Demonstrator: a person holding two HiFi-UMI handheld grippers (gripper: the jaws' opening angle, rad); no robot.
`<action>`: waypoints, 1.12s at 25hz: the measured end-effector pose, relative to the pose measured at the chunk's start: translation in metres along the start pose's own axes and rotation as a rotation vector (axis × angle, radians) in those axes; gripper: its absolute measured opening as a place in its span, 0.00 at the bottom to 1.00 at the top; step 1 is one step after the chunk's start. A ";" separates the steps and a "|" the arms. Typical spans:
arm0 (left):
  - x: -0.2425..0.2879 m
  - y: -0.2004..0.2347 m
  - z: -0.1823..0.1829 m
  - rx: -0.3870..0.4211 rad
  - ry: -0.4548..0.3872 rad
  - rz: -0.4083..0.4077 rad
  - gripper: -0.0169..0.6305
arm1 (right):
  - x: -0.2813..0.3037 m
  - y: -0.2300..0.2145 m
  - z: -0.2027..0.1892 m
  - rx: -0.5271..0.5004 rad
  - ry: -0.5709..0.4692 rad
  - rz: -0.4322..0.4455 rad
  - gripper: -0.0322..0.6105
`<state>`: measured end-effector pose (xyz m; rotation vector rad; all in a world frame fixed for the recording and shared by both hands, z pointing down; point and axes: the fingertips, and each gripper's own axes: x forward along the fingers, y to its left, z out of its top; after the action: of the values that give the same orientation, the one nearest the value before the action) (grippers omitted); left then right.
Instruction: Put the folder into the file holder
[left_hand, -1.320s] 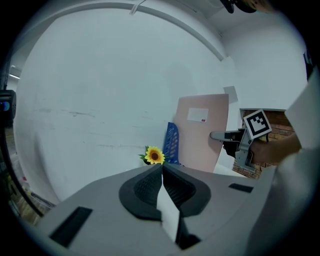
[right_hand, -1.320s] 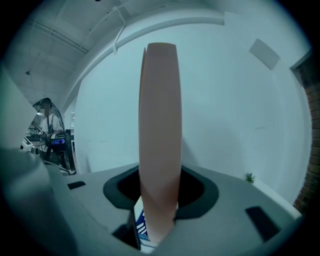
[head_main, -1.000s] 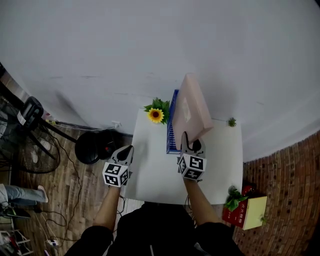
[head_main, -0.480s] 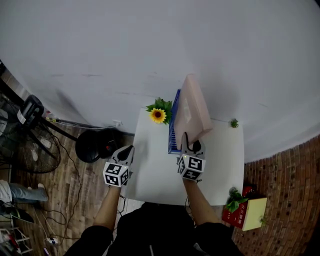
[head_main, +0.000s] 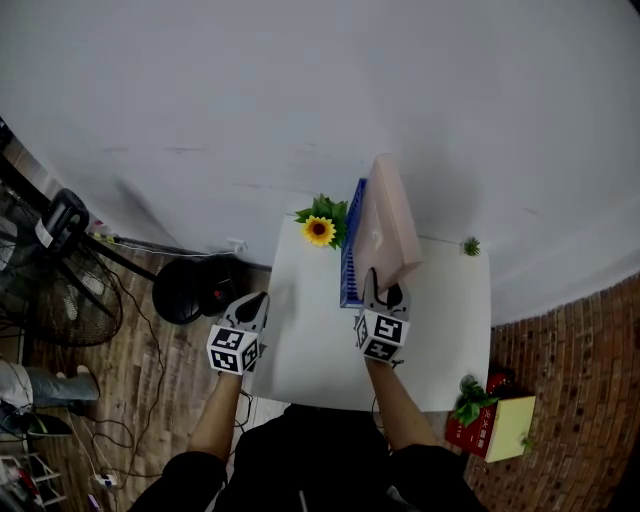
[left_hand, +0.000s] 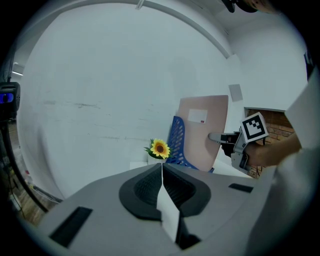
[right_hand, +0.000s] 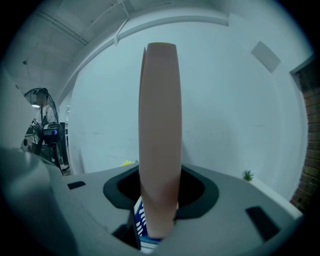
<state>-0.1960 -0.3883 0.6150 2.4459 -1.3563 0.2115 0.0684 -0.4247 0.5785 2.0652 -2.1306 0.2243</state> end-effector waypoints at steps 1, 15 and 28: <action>0.000 0.001 -0.001 -0.001 0.001 0.001 0.07 | 0.000 0.000 -0.001 -0.002 0.002 -0.003 0.32; -0.006 0.005 -0.006 -0.004 0.015 0.021 0.07 | 0.006 -0.001 -0.031 0.005 0.056 -0.019 0.33; -0.012 0.008 -0.012 -0.014 0.025 0.033 0.07 | 0.015 -0.004 -0.061 0.024 0.126 -0.016 0.34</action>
<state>-0.2083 -0.3787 0.6243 2.4033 -1.3834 0.2385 0.0726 -0.4255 0.6410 2.0222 -2.0471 0.3691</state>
